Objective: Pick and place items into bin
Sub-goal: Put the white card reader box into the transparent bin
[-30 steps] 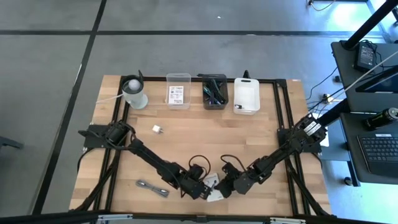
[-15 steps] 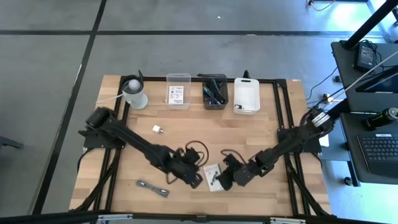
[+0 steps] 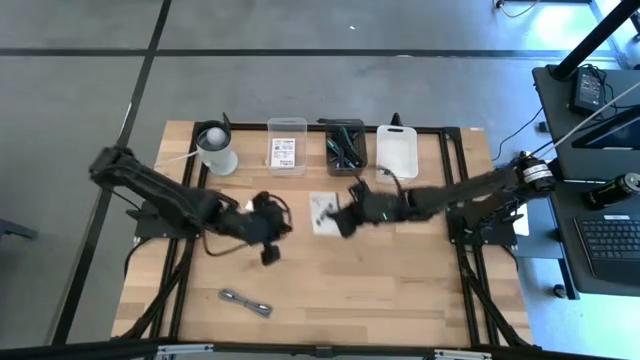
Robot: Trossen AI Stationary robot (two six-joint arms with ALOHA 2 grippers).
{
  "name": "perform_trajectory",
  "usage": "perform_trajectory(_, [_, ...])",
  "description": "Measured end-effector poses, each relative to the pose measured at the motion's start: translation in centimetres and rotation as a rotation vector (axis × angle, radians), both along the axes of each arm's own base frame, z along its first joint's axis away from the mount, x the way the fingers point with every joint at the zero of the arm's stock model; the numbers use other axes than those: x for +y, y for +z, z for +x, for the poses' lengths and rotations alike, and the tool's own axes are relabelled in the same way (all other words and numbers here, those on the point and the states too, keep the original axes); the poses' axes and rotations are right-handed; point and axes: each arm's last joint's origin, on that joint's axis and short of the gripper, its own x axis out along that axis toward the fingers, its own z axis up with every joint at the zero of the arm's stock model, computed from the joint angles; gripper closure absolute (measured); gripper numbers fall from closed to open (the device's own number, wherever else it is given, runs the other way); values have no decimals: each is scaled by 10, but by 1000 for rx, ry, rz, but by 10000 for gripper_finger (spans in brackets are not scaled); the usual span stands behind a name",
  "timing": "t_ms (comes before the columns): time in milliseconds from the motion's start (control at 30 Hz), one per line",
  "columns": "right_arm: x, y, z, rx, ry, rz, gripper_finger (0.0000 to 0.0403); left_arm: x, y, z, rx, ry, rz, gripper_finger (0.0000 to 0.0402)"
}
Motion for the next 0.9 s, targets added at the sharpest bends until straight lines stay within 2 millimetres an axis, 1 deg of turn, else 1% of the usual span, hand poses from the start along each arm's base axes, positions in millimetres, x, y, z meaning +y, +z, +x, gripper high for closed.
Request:
perform_trajectory(67, [-21,15,14,-11,3,-31,370,14,-4,-14,-55,-22,-25,400])
perform_trajectory(200, [-67,34,42,60,-20,-90,370,39,-15,-41,-165,-77,-44,400])
perform_trajectory(267, [-89,46,58,54,-13,-104,370,49,-21,-53,-195,-120,-38,400])
perform_trajectory(367, [-125,55,81,66,-23,-110,370,60,-28,-66,-212,-144,-41,400])
perform_trajectory(500, [-171,49,107,123,-51,-106,370,69,-31,-79,-234,-140,-65,400])
perform_trajectory(567, [-194,44,120,120,-57,-88,370,71,-31,-82,-250,-139,-70,400])
perform_trajectory(767, [-254,10,153,128,-77,-23,370,73,-27,-87,-269,-182,-4,400])
perform_trajectory(900, [-280,-18,164,178,-88,51,370,73,-28,-91,-244,-201,-2,400])
